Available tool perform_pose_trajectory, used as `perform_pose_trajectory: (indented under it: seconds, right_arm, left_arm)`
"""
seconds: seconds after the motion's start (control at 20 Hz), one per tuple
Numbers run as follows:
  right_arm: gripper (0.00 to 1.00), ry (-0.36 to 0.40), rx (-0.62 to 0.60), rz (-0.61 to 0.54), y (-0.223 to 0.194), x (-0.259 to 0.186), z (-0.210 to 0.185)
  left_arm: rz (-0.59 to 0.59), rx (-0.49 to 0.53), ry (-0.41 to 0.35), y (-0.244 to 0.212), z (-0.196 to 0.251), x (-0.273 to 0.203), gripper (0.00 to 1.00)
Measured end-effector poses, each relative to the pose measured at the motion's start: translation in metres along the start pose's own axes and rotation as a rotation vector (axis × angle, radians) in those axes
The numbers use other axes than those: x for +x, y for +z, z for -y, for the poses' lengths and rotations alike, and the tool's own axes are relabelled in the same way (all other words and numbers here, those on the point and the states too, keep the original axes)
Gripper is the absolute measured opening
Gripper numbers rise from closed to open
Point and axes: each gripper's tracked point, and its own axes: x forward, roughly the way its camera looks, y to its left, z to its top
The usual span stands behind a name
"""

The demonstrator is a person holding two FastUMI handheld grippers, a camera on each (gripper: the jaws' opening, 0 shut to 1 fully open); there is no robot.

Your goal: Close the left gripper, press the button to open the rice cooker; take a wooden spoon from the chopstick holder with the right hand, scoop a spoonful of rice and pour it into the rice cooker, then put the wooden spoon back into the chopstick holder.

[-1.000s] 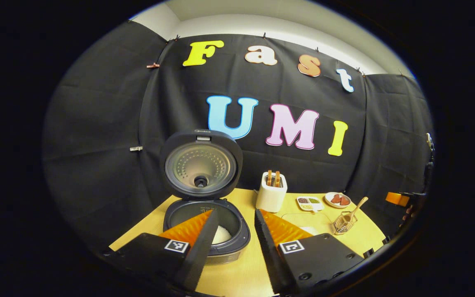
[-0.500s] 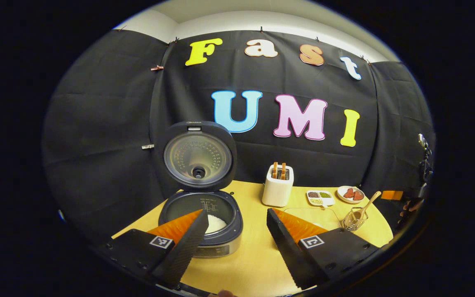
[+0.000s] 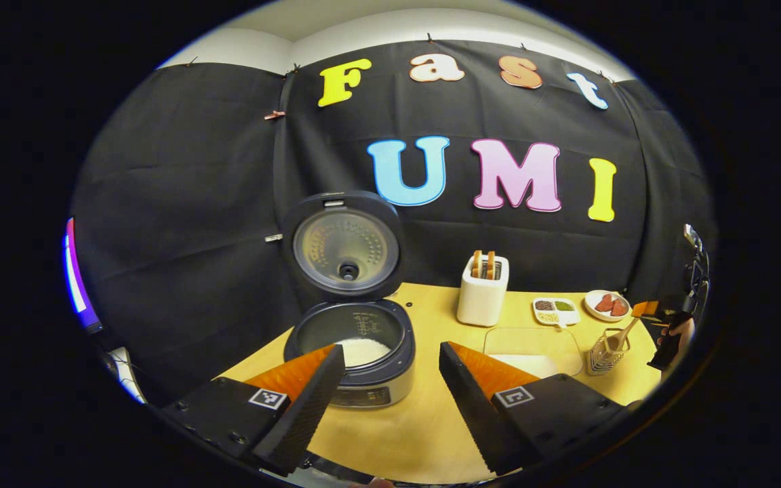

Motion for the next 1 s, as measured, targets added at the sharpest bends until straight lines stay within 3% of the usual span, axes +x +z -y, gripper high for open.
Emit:
perform_pose_trajectory:
  seconds: [0.25, 0.4, 0.5, 0.65, 0.7, 0.75, 0.9, 0.95, 1.0]
  right_arm:
    - [0.99, -0.023, 0.074, -0.008, 0.001, 0.042, 0.013]
    - [0.95, -0.019, 0.144, -0.032, -0.004, 0.058, 0.012]
    - [0.73, -0.031, 0.184, -0.052, -0.007, 0.065, 0.014]
    - [0.23, -0.042, 0.194, -0.044, 0.000, 0.060, 0.012]
    - [0.17, -0.033, 0.185, -0.048, 0.000, 0.060, 0.009]
    - [0.24, -0.041, 0.184, -0.051, -0.003, 0.065, 0.005]
    - [0.19, -0.028, 0.165, -0.036, 0.006, 0.045, 0.000]
    - [0.11, -0.013, 0.149, -0.028, 0.010, 0.042, -0.004]
    - [0.15, -0.001, 0.123, -0.010, 0.015, 0.036, -0.008]
  left_arm:
    - [-0.063, -0.027, 0.058, -0.019, -0.003, -0.005, 0.95]
    - [-0.105, -0.104, 0.056, -0.029, 0.006, -0.003, 0.96]
    - [-0.106, -0.098, 0.059, -0.033, 0.010, 0.000, 0.96]
    - [-0.113, -0.045, 0.056, -0.036, 0.013, 0.006, 0.95]
    - [-0.111, -0.042, 0.045, -0.036, 0.016, 0.007, 0.95]
    - [-0.114, -0.045, 0.033, -0.037, 0.018, 0.008, 0.96]
    - [-0.120, -0.065, -0.002, -0.039, 0.023, 0.011, 0.96]
    - [-0.113, -0.070, -0.012, -0.036, 0.023, 0.012, 0.96]
    - [-0.106, -0.074, -0.022, -0.035, 0.022, 0.013, 0.95]
